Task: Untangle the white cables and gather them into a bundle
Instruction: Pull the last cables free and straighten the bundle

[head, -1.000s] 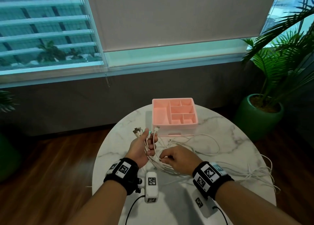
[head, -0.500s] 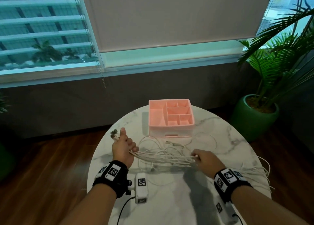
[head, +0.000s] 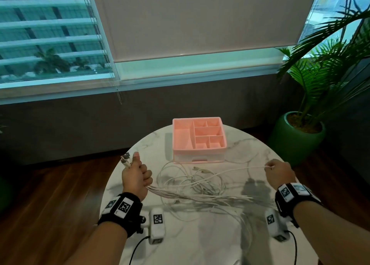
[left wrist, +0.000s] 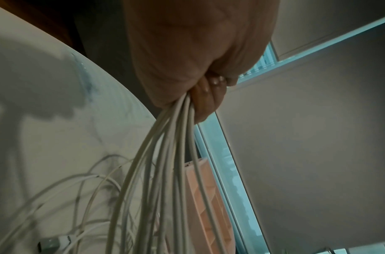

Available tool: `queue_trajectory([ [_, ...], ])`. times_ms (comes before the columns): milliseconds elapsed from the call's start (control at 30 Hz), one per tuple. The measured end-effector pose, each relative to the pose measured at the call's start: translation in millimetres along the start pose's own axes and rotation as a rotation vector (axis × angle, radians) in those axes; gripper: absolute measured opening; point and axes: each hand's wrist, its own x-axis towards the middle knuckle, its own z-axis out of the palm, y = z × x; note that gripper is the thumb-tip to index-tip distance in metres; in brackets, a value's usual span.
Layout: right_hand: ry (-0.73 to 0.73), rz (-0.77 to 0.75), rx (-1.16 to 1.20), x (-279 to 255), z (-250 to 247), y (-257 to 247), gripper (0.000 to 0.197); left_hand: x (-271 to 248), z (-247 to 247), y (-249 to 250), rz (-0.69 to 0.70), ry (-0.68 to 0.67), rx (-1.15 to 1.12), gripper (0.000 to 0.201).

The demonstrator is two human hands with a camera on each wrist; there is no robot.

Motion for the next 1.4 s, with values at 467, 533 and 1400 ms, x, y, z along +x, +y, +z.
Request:
queue_trajectory([
  [467, -0.548, -0.203, 0.956, -70.0, 14.2, -136.3, 0.028, -31.3, 46.6, -14.9, 0.028, -0.271, 0.191, 0.043],
  [533, -0.548, -0.286, 0.822, -79.7, 29.3, -141.1, 0.028, -35.6, 51.0, -13.9, 0.018, -0.309, 0.182, 0.043],
  [1400, -0.298, -0.010, -0.341, 19.2, -97.3, 79.9, 0.007, -38.6, 76.4, -11.5, 0.011, -0.245, 0.097, 0.044],
])
